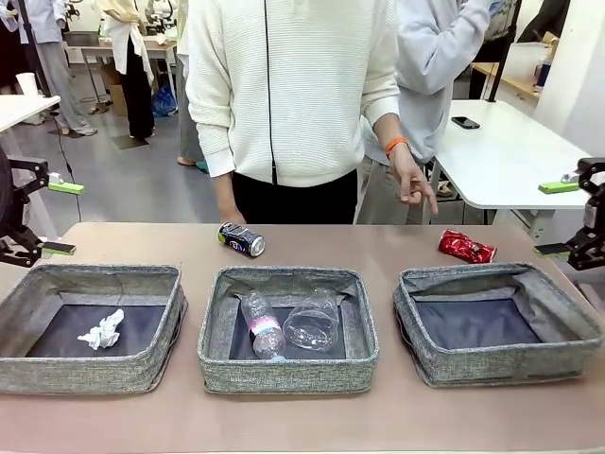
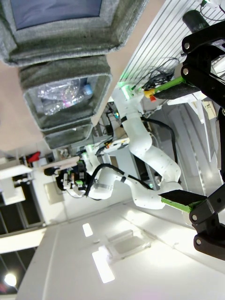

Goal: Sort the waste into the appropriate baskets.
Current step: Pick up the waste item pointed out by the person.

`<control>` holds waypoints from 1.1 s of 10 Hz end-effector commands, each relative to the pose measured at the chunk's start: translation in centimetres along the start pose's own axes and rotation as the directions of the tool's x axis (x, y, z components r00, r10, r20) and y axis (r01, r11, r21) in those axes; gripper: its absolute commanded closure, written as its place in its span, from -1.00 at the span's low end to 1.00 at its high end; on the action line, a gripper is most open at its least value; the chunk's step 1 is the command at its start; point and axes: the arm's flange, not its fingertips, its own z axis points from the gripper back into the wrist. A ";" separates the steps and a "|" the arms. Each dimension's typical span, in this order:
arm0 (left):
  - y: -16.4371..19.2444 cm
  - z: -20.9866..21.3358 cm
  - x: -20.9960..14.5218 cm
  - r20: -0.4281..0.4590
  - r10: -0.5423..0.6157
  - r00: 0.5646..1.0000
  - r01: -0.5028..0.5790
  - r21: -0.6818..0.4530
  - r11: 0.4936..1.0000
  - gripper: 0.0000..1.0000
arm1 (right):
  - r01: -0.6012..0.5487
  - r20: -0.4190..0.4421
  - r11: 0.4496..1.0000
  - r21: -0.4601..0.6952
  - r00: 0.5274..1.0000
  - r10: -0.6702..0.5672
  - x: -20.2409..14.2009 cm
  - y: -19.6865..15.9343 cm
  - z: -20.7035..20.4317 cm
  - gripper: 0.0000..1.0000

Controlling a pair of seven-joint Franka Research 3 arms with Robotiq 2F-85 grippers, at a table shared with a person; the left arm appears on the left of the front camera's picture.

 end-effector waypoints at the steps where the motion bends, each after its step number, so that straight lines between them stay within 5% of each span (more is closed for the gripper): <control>1: 0.2 0.2 -0.1 -0.009 -0.016 1.000 0.016 -0.008 1.000 -1.00 | 0.014 -0.009 1.000 -0.005 1.000 -0.014 -0.2 0.4 0.2 -1.00; 6: 0.2 0.2 -0.1 -0.009 -0.016 1.000 0.016 -0.008 1.000 -1.00 | 0.000 0.000 1.000 0.000 1.000 0.000 0.0 0.0 0.0 -1.00; 7: 0.2 0.2 -0.1 -0.009 -0.016 1.000 0.016 -0.008 1.000 -1.00 | -0.066 0.539 0.920 -0.387 0.793 0.284 3.2 0.1 -2.2 -1.00; 9: 0.2 0.2 -0.1 -0.009 -0.016 1.000 0.016 -0.008 1.000 -1.00 | -0.123 0.430 0.631 -0.766 0.631 0.646 8.1 0.8 -6.7 -1.00; 11: 0.2 0.2 -0.1 -0.009 -0.016 1.000 0.016 -0.008 1.000 -1.00 | -0.129 0.331 0.435 -0.891 0.470 0.818 12.0 1.9 -7.2 -1.00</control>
